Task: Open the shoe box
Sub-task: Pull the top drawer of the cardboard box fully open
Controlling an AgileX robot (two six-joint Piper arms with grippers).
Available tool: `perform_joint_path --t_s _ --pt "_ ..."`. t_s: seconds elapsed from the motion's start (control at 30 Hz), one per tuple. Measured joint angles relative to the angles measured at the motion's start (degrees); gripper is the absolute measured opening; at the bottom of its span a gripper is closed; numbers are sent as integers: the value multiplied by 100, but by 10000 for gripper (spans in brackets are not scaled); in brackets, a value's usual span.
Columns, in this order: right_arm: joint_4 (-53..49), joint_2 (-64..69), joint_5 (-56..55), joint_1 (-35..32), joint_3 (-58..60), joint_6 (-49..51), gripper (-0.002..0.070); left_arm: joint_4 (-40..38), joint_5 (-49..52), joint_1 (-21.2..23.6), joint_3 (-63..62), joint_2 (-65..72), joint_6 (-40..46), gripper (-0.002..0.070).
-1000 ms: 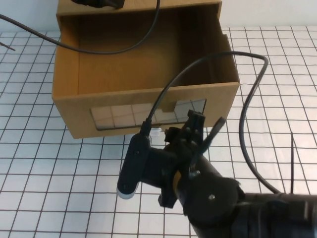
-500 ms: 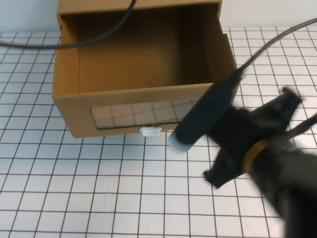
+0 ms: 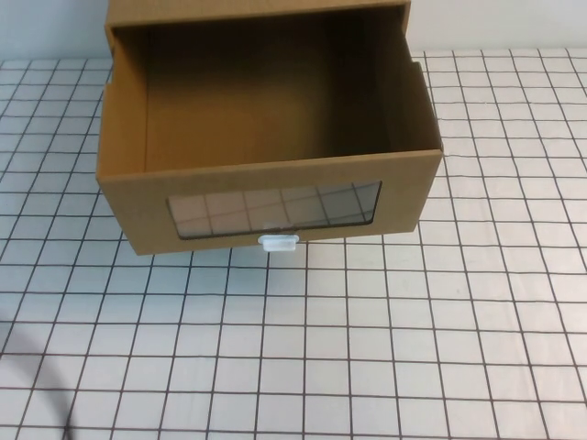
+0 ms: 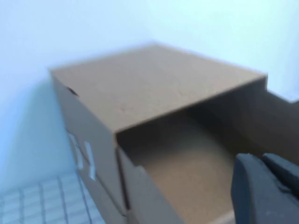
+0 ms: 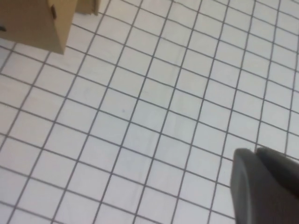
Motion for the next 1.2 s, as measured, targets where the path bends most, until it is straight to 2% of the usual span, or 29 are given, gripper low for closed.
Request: perform_joint_path --t_s 0.13,0.3,0.53,0.8,0.93,1.2 --pt "790 -650 -187 -454 216 -623 -13 -14 -609 0 1286 -1795 -116 -2" --pt "1259 -1680 -801 -530 915 -733 -13 -36 -800 0 2158 -3348 -181 -2" --pt "1583 -2642 -1205 -534 1719 -745 -13 -14 -510 0 2412 -3443 -182 -2" --pt "1823 -3399 -3310 -534 3064 -178 -13 109 -1800 0 3702 -3400 -117 -2" --pt "1930 -3415 -4008 -534 3633 66 -13 109 -2186 0 4434 -3400 -104 -2" --pt "2076 -3404 -5041 -534 4229 111 -13 150 -1643 0 4635 -3397 -58 -2"
